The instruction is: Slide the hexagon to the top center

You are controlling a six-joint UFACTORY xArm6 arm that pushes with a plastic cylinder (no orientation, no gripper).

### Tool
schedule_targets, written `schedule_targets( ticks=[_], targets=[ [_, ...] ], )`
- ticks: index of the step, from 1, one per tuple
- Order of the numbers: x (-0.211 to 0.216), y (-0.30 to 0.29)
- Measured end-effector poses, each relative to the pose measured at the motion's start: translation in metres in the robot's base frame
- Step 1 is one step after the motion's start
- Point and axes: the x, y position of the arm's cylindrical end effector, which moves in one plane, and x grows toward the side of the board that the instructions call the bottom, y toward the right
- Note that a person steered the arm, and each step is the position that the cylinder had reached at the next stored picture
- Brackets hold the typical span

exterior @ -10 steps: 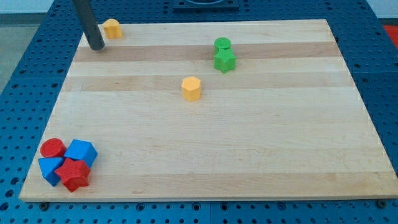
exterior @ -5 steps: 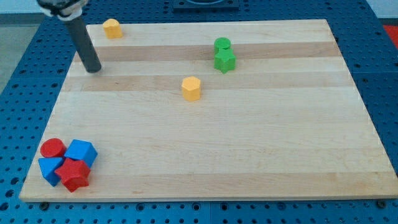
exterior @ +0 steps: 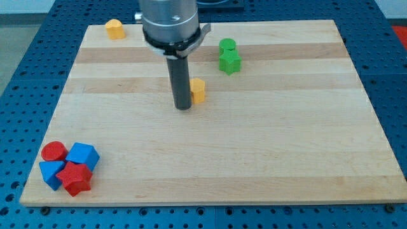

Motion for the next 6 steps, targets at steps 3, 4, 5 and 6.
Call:
schedule_targets(
  ticks=[3, 4, 5, 6],
  targets=[
    [-0.008, 0.051],
    [-0.031, 0.049],
    [-0.033, 0.048],
    [-0.013, 0.074]
  ],
)
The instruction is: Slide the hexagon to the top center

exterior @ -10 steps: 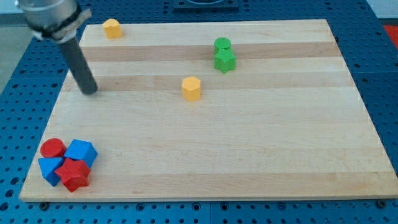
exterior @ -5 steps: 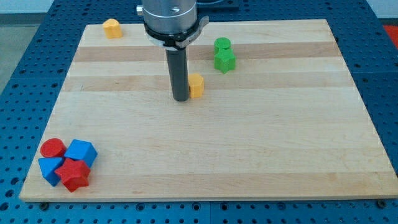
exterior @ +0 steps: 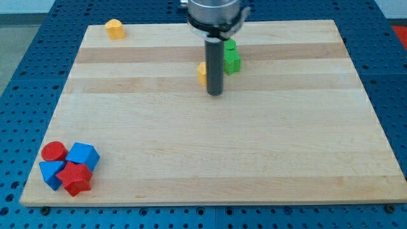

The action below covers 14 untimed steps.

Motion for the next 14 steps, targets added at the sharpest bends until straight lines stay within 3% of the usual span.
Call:
schedule_targets(
  ticks=[1, 3, 8, 10, 12, 13, 14],
  targets=[
    [0.003, 0.028],
    [-0.061, 0.004],
    [-0.029, -0.03],
    [-0.067, -0.086],
    [-0.065, -0.092],
    [-0.106, -0.092],
    [-0.109, -0.093]
  ],
)
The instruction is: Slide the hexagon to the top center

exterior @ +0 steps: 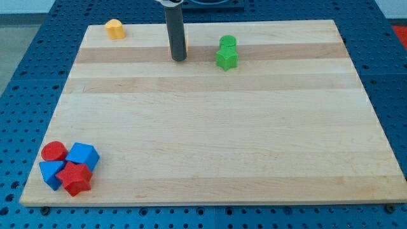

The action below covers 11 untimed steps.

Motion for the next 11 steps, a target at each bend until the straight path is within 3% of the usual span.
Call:
schedule_targets(
  ticks=[1, 2, 4, 6, 8, 11],
  targets=[
    [0.013, -0.037],
    [-0.005, -0.054],
    [-0.065, 0.021],
    [-0.038, -0.009],
    [-0.001, 0.016],
    [-0.064, 0.039]
  ],
)
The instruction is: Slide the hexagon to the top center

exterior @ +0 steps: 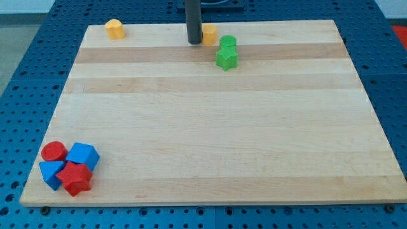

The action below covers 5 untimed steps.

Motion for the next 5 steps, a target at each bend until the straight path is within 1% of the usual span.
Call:
schedule_targets(
  ticks=[2, 4, 5],
  targets=[
    [0.009, 0.01],
    [0.026, 0.038],
    [0.022, 0.051]
  ],
)
